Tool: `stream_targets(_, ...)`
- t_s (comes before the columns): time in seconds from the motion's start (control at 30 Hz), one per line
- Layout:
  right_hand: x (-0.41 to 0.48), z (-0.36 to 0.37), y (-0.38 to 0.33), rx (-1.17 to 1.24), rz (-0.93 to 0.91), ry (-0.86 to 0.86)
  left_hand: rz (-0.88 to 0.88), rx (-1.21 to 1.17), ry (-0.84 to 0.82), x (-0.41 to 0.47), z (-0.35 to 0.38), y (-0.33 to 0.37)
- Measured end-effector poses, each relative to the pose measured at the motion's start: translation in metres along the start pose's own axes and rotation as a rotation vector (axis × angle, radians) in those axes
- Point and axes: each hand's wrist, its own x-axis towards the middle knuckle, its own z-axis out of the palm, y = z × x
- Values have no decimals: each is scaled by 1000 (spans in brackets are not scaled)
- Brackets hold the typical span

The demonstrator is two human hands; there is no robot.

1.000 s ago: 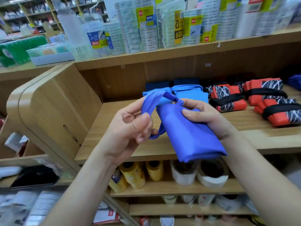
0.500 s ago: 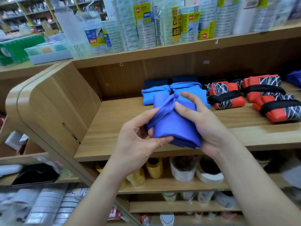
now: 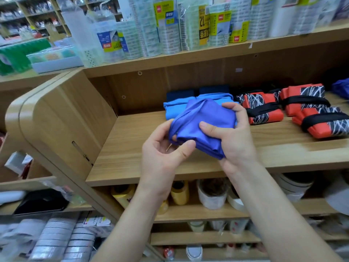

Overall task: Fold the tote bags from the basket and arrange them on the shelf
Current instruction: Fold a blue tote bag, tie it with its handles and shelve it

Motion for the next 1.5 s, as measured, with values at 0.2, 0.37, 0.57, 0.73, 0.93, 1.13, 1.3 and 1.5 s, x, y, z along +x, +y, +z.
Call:
stream_targets(0.2,6,12,11,36,-137,214,-101,-31,238,1,16,-15)
stream_targets(0.37,9,23,12,-18,-261,313,-20,233,219,-8,20,-18)
stream_targets(0.57,1,23,6,-178,-409,162,443,778,159,-12,14,-3)
stream_targets(0.73,0,15,-2,-138,-327,28,539,1001,129,-5,11,6)
stream_targets(0.93,3,4,-5,-121,-135,67,322,820,58,5,21,21)
stream_targets(1.13,4,-17,-12,-110,-175,21,-58,480,-81,19,34,24)
stream_targets(1.3,0,-39,-16,-204,-92,-14,-15,449,-155,16,49,18)
stream_targets(1.5,-22,-66,-56,-338,41,-92,688,934,-173,14,37,5)
